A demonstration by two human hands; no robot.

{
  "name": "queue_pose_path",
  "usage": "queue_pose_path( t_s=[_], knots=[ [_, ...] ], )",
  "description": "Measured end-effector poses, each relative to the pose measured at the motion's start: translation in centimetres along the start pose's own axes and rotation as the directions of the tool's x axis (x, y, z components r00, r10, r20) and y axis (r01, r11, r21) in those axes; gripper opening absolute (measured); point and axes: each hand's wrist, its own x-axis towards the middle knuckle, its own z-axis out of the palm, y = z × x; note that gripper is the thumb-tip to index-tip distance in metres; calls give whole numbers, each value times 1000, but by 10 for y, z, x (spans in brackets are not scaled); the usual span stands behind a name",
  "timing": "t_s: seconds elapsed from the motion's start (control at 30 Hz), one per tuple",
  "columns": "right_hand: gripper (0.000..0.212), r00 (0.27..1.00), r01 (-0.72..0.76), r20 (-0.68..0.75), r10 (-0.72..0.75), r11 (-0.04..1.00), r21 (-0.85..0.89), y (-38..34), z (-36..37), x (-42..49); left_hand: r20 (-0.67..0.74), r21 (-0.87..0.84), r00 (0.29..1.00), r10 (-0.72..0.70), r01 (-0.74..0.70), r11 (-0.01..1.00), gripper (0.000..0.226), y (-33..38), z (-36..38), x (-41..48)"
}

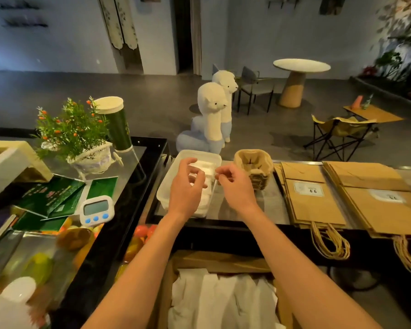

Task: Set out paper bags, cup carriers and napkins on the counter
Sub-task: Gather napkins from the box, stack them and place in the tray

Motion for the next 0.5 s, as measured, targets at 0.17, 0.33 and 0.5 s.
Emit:
queue_pose_path(
  t_s=[0.17, 0.33, 0.5],
  knots=[
    [17, 995, -90, -23, 94, 986, 138, 22, -12, -50, 86, -69, 996, 16, -10, 998, 24, 2, 5, -60],
    [15, 985, -164, -20, 170, 971, 174, 56, -21, -95, 149, -88, 986, -73, 87, 992, 22, -17, 16, -111],
    [16, 961, -275, 12, 276, 950, 145, 93, -20, -133, 199, -33, 965, -170, 180, 983, 25, -49, 25, -151]
  ],
)
